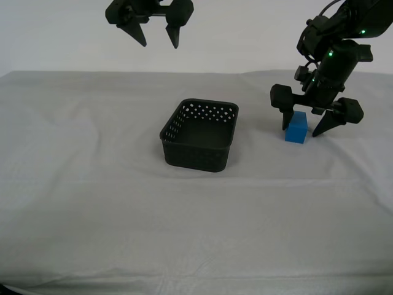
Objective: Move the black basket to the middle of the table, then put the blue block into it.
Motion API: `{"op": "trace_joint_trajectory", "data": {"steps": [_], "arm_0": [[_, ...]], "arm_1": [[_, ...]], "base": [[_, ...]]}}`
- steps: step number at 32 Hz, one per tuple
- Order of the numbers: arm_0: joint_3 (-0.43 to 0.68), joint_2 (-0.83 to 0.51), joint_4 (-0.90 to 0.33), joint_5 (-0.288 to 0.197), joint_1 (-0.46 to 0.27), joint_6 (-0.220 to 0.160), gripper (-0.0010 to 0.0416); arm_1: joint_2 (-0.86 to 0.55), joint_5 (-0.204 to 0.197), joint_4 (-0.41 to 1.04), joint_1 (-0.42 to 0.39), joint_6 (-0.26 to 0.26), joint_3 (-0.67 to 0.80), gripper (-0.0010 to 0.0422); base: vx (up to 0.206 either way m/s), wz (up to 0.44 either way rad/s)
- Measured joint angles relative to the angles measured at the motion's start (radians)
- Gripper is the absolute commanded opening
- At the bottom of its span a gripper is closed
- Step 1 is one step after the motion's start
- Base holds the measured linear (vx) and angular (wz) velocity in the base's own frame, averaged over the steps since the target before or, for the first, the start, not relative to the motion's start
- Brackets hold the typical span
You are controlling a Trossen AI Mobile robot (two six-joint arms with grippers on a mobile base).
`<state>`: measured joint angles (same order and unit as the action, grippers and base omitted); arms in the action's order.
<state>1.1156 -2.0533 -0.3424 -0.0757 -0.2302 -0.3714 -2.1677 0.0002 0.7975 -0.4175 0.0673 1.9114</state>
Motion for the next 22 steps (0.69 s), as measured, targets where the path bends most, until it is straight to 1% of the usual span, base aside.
{"op": "trace_joint_trajectory", "data": {"steps": [1, 2, 4, 5, 6, 8, 9, 10, 11, 13, 16, 17, 18, 19, 20, 21, 22], "arm_0": [[0.004, -0.011, -0.004, 0.001, -0.001, -0.007, 0.0301], [0.005, -0.014, 0.006, 0.002, -0.001, -0.01, 0.0285], [0.004, -0.016, 0.001, 0.006, 0.001, -0.021, 0.0196], [0.005, -0.016, 0.001, 0.006, 0.0, -0.022, 0.0173], [0.005, -0.016, -0.002, 0.009, 0.0, -0.022, 0.0103], [0.008, -0.015, -0.002, 0.01, 0.0, -0.022, 0.0003], [0.008, -0.015, -0.002, 0.01, 0.0, -0.021, -0.0008], [0.007, -0.015, -0.002, 0.01, -0.001, -0.016, 0.0006], [0.007, -0.015, -0.002, 0.01, -0.001, -0.01, 0.0008], [0.007, -0.014, -0.005, 0.01, -0.001, -0.01, -0.0004], [0.007, 0.002, -0.022, 0.01, -0.004, -0.009, -0.0002], [0.007, 0.016, -0.027, 0.01, -0.006, -0.002, -0.0001], [0.007, 0.042, -0.026, -0.003, -0.011, 0.009, -0.0001], [0.008, 0.068, -0.026, -0.017, -0.017, 0.013, -0.0001], [0.008, 0.095, -0.024, -0.037, -0.023, 0.017, -0.0001], [0.006, 0.133, -0.026, -0.07, -0.034, 0.02, -0.0001], [0.011, 0.162, -0.022, -0.093, -0.05, 0.022, -0.0001]], "arm_1": [[0.0, 0.0, 0.0, 0.0, 0.0, 0.0, 0.0398], [0.0, 0.0, 0.0, 0.0, 0.0, 0.0, 0.0398], [0.0, 0.0, 0.0, -0.001, 0.0, 0.0, 0.0398], [0.0, 0.0, 0.0, -0.001, 0.0, 0.0, 0.0398], [0.0, 0.0, -0.002, -0.001, 0.0, 0.0, 0.0398], [0.0, 0.0, -0.002, -0.001, 0.0, 0.0, 0.0398], [0.0, 0.0, -0.001, -0.001, 0.0, 0.0, 0.0398], [0.0, 0.0, -0.001, -0.001, 0.0, 0.0, 0.0398], [0.0, 0.0, 0.0, -0.001, 0.0, 0.0, 0.0398], [0.0, 0.0, 0.0, -0.001, 0.0, 0.0, 0.0398], [0.0, 0.0, -0.001, -0.001, 0.0, 0.0, 0.0398], [0.0, 0.0, -0.001, -0.001, -0.001, 0.0, 0.0398], [0.0, 0.0, 0.0, 0.0, -0.015, 0.0, 0.0398], [0.0, -0.003, 0.0, 0.001, -0.014, 0.0, 0.0398], [0.0, -0.019, -0.003, 0.005, -0.006, 0.0, 0.0398], [0.0, -0.042, -0.019, 0.01, -0.006, 0.0, 0.0398], [0.0, -0.057, -0.022, 0.029, -0.006, 0.0, 0.0398]], "base": [[0.0, 0.0], [0.0, 0.0], [0.0, 0.0], [0.0, 0.0], [0.0, 0.0], [0.0, 0.0], [0.0, 0.0], [0.0, 0.0], [0.0, 0.0], [0.0, 0.0], [0.0, 0.0], [0.0, 0.0], [0.0, 0.0], [0.0, 0.0], [0.0, 0.0], [0.0, 0.0], [0.0, 0.0]]}}
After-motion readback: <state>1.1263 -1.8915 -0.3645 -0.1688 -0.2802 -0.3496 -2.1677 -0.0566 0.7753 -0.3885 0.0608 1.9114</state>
